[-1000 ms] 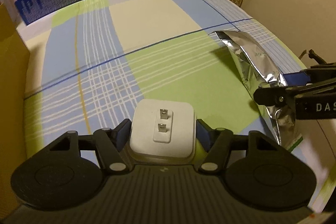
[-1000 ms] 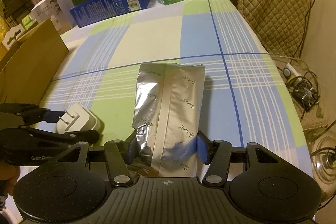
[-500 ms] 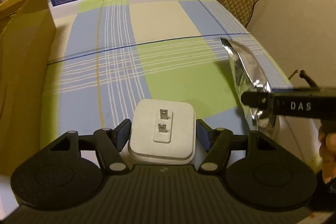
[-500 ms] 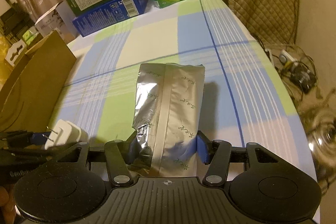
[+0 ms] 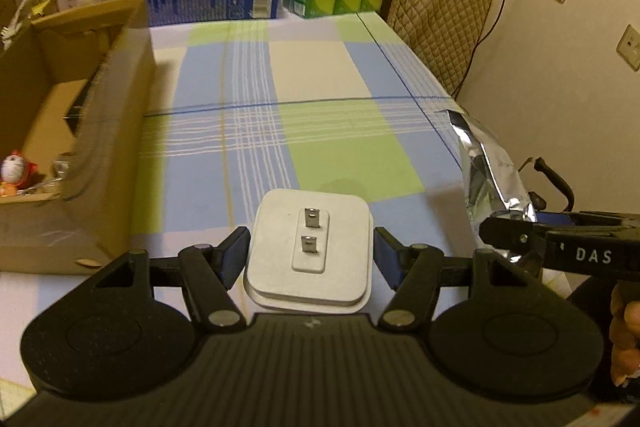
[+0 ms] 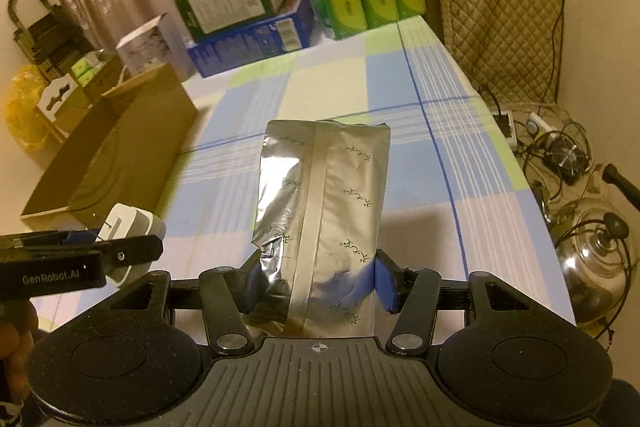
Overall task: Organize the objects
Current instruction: 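Carry the white plug and foil bag over the cardboard box with both tools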
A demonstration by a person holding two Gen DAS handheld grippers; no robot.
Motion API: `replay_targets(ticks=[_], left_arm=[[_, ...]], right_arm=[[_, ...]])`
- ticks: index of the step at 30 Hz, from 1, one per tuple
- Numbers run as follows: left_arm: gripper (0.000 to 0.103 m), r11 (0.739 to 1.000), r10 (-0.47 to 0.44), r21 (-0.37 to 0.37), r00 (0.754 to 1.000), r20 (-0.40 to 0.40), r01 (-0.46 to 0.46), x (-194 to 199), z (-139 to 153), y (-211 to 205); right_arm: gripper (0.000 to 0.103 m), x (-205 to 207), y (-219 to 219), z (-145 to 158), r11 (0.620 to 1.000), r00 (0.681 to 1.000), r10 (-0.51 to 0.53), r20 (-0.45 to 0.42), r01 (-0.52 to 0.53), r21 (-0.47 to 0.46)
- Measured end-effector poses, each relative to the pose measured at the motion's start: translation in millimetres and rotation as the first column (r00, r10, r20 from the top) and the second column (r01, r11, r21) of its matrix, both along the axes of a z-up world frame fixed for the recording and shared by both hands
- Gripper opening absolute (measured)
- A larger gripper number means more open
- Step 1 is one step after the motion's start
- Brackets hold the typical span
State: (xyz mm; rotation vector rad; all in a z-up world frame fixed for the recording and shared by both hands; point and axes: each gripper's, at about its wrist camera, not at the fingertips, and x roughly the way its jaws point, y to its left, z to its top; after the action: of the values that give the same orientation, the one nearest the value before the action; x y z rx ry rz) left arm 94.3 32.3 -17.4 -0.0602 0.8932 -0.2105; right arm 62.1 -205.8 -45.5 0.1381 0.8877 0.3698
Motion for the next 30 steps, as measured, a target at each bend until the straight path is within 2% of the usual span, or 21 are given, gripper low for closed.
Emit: replay_targets(ticks=[8,30], left_arm=[[0.062,1.000,0.023,-0.008,0.999,0.044,-0.023,-27.2,23.3,12.6],[0.062,0.999,0.038,-0.024,0.996,0.077,-0.036,-42.4,37.6,21.0]], right_arm=[[0.052,-15.9,10.9,14.0,1.000,0.999,0.027,0.027,-0.027,-0.009],[0.052,-19.3,30.7,25.1,0.997,0.996,0.078,0.054,-0.076,-0.033]])
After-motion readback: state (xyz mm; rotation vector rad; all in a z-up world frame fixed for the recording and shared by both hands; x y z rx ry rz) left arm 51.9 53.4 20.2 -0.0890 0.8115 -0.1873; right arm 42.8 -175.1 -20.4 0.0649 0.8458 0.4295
